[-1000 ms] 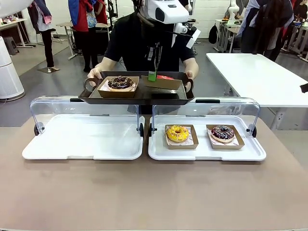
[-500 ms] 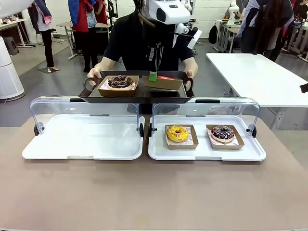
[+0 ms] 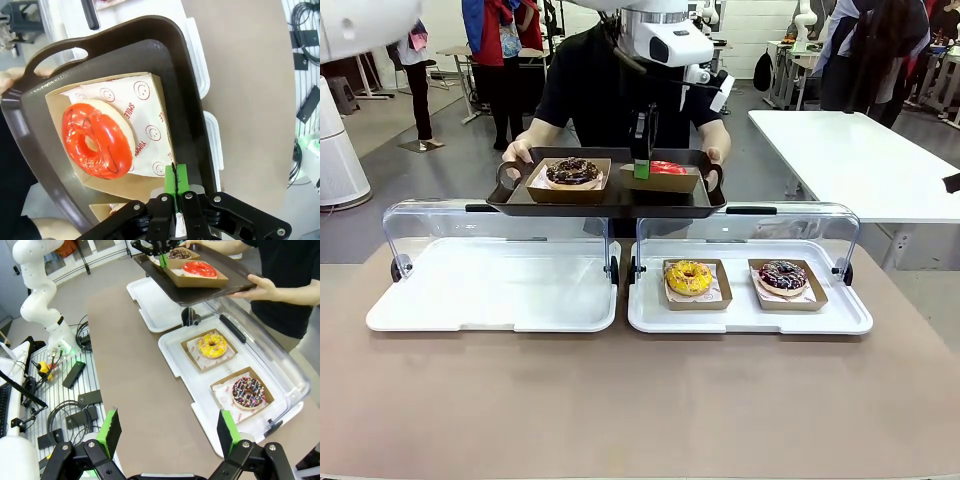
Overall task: Provide the desired donut to the person.
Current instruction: Place the picked Paper togo box onto the Handle tray extended by the person.
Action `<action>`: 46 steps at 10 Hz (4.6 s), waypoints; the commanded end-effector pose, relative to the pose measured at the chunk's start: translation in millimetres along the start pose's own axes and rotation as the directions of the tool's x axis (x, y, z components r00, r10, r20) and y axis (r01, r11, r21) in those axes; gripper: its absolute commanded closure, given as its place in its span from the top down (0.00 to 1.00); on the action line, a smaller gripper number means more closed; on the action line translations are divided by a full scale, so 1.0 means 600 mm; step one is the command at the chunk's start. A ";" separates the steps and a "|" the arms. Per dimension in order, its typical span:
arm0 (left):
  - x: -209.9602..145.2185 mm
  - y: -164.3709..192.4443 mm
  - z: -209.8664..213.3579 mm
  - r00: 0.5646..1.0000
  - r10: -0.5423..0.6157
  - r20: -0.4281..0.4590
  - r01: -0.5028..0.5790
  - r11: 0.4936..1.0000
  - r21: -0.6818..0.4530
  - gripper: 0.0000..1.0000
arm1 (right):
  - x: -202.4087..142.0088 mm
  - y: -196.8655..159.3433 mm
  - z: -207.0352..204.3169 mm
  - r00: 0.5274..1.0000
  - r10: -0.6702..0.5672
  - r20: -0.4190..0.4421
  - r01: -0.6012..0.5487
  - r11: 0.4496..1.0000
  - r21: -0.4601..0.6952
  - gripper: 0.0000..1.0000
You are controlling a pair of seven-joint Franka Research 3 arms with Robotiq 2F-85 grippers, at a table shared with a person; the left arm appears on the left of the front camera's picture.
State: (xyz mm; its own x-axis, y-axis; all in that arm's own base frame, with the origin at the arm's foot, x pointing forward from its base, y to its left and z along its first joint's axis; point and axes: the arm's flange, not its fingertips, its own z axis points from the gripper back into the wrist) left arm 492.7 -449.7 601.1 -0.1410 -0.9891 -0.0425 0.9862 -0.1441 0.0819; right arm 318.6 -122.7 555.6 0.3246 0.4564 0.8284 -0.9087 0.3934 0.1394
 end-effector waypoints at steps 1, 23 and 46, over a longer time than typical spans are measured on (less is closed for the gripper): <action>0.013 0.032 0.003 0.996 0.065 0.059 -0.063 0.997 -0.040 0.01 | 0.001 -0.002 -0.001 1.000 0.008 0.021 -0.008 1.000 0.008 1.00; -0.264 -0.126 -0.029 0.985 0.126 0.119 -0.125 0.992 -0.017 1.00 | 0.001 -0.002 -0.001 1.000 0.008 0.021 -0.008 1.000 0.008 1.00; -0.736 -0.200 -0.176 0.797 0.401 0.452 -0.260 0.903 -0.343 1.00 | 0.001 -0.002 -0.001 1.000 0.008 0.021 -0.008 1.000 0.008 1.00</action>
State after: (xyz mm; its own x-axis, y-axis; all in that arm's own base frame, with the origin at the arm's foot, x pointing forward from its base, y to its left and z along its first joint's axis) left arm 418.5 -37.0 508.0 0.2468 -0.9201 0.3042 0.9676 0.2167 -0.1298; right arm 318.5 -123.2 555.4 0.3257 0.4555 0.8285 -0.9083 0.3942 0.1403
